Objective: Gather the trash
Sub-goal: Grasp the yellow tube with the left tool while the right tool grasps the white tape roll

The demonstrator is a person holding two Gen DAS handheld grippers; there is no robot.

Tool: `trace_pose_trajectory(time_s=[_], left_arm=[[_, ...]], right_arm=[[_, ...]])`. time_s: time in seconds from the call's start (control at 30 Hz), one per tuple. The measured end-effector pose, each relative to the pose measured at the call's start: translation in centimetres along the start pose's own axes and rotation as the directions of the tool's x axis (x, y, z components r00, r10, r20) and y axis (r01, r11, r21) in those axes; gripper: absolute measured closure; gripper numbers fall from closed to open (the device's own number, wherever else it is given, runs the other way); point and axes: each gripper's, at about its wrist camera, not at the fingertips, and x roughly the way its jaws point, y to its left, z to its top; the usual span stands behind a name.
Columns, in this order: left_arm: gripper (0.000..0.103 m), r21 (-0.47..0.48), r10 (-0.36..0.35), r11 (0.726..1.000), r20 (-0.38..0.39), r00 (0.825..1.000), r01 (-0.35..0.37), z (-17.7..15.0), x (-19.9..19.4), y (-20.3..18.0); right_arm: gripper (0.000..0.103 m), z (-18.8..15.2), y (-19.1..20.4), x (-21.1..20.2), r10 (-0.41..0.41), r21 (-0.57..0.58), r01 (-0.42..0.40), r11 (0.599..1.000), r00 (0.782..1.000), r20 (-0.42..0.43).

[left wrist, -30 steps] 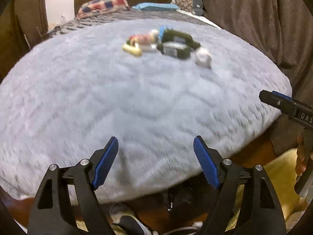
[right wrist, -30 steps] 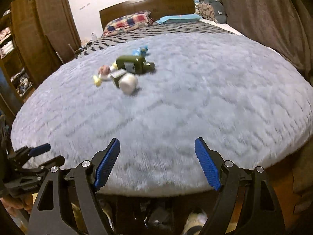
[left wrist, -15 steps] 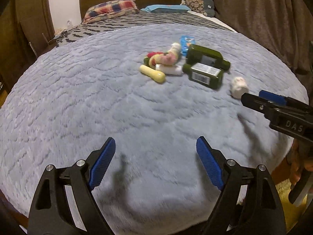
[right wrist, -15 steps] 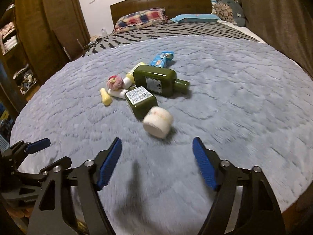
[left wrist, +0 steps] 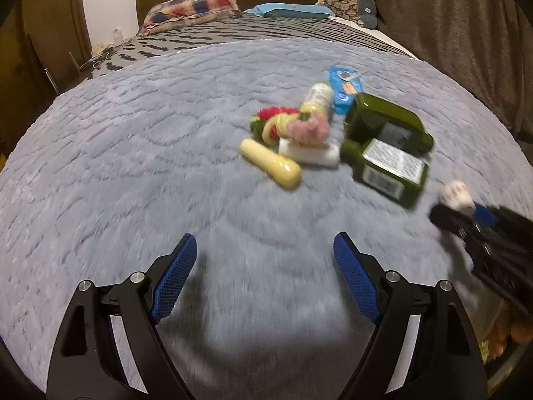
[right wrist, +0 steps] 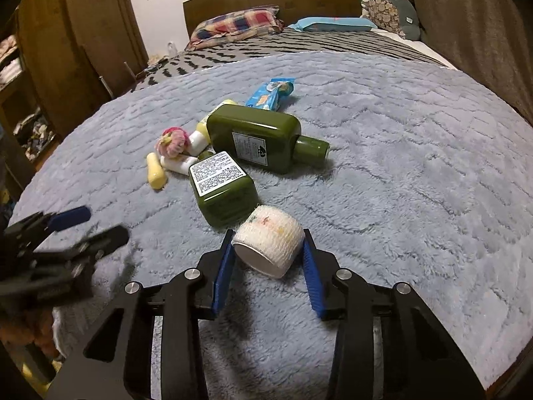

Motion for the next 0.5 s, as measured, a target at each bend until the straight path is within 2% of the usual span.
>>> trace_pose_trajectory(time_s=[0.37, 0.5], left_arm=[[0.028, -0.037, 0.007, 0.999, -0.016, 1.0, -0.007, 4.0, 4.7, 0.1], [0.04, -0.035, -0.005, 0.999, -0.027, 1.0, 0.004, 5.1, 5.6, 0.2]], right_arm=[[0.064, 0.1, -0.3, -0.9, -0.006, -0.006, 0.006, 1.0, 1.0, 0.025], [0.064, 0.3, -0.4, -1.2, -0.001, 0.0, 0.001, 1.0, 0.999, 0.034]])
